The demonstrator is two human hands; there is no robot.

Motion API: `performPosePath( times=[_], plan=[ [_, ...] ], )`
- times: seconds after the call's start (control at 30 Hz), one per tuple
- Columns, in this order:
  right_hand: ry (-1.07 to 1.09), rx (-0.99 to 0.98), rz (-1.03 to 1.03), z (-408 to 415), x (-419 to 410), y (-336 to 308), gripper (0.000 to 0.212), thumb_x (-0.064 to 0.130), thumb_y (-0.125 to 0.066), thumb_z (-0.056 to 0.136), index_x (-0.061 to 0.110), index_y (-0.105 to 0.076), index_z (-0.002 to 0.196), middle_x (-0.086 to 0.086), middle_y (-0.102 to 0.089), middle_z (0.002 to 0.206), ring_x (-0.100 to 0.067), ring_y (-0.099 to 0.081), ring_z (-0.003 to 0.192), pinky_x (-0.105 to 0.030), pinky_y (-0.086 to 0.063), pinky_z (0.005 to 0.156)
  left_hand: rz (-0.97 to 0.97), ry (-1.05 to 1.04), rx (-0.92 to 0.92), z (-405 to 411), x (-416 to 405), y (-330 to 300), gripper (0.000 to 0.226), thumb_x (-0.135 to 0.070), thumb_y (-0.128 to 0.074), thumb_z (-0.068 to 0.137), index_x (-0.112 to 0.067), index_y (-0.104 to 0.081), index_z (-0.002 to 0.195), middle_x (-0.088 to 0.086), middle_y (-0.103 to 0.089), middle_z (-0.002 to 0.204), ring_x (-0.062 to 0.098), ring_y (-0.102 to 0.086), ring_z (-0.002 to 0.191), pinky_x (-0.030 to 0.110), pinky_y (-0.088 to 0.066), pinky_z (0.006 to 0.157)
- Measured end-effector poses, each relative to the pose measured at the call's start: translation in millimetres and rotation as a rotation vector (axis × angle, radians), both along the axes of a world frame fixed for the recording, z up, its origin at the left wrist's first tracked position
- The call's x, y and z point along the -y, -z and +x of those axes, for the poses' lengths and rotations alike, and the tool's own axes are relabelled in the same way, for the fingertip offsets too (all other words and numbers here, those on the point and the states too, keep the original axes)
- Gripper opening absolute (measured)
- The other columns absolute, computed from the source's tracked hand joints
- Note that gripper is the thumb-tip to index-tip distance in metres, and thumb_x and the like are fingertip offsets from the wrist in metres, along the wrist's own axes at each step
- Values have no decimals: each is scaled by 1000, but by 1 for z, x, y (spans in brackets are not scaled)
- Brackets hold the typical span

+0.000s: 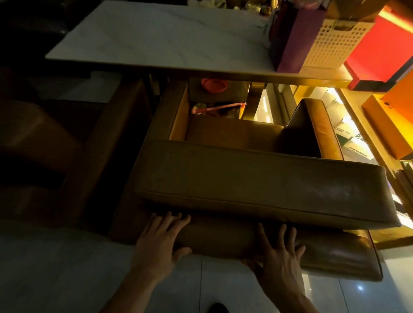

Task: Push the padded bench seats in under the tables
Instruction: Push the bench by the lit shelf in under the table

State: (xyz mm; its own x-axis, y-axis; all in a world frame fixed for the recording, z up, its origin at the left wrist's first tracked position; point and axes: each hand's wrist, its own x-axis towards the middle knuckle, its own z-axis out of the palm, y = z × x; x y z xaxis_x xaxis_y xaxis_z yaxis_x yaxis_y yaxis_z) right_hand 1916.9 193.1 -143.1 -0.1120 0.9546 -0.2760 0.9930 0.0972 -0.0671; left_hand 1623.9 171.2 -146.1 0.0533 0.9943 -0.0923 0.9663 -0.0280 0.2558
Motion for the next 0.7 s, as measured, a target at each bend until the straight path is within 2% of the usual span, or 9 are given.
performPosePath(
  times=[0.1, 0.17, 0.23, 0.3, 0.33, 0.4, 0.5, 0.6, 0.7],
  plan=[
    [-4, 7, -47, -3, 28, -1, 94, 74, -65, 72, 26, -42, 149, -35, -37, 146, -61, -29, 134, -77, -39, 92, -16, -2, 8, -4, 35, 0, 70, -70, -49, 82, -46, -29, 145, -19, -43, 141, 14, -34, 136, 40, -18, 118],
    [-18, 17, -43, -3, 44, -1, 93, 79, -52, 76, 28, -37, 152, -33, -34, 150, -60, -25, 137, -77, -38, 94, -23, 5, 8, -8, 56, 3, 70, -71, -45, 82, -46, -30, 146, -19, -44, 141, 14, -35, 134, 39, -16, 116],
    [-26, 8, -41, -4, 57, 2, 90, 84, -30, 81, 28, -36, 152, -32, -35, 149, -61, -28, 135, -78, -40, 91, -32, 19, -2, -13, 72, 4, 70, -73, -42, 82, -45, -31, 146, -19, -46, 140, 15, -40, 130, 39, -24, 114],
    [-9, 5, -41, -7, 61, 5, 90, 84, -17, 84, 26, -39, 150, -33, -37, 145, -62, -33, 131, -79, -41, 85, -22, 23, -12, -17, 78, 5, 71, -75, -40, 81, -44, -32, 145, -19, -49, 138, 15, -43, 127, 41, -36, 107],
    [-10, 2, -31, -9, 60, 5, 91, 84, -15, 83, 27, -36, 152, -32, -35, 147, -61, -30, 133, -80, -39, 87, -22, 22, -9, -18, 79, 5, 72, -75, -39, 81, -44, -33, 145, -19, -49, 138, 15, -43, 127, 42, -39, 105],
    [-11, 7, -38, -15, 57, 5, 95, 87, -13, 79, 33, -17, 157, -30, -19, 157, -58, -12, 142, -79, -29, 100, -38, 27, 3, -21, 76, 4, 73, -75, -37, 81, -44, -31, 146, -20, -47, 140, 15, -41, 130, 43, -38, 107],
    [7, -3, -51, -19, 49, 2, 99, 86, -19, 72, 38, -1, 156, -26, -2, 162, -53, 8, 146, -75, -17, 110, -54, 35, -3, -25, 67, 5, 73, -75, -33, 84, -45, -23, 149, -21, -40, 146, 15, -34, 136, 40, -26, 116],
    [4, 17, -79, -23, 30, -4, 95, 81, -34, 81, 39, 5, 156, -24, 4, 163, -52, 11, 146, -71, -13, 113, -36, 29, 30, -28, 50, 2, 71, -72, -32, 87, -46, -15, 150, -22, -28, 152, 14, -21, 143, 38, -7, 120],
    [-14, 41, -81, -26, 8, -3, 95, 79, -40, 84, 39, 7, 156, -24, 7, 163, -50, 12, 146, -70, -12, 114, -17, 10, 42, -29, 28, 0, 72, -69, -37, 85, -44, -20, 150, -19, -31, 152, 14, -19, 144, 38, -3, 118]
  ],
)
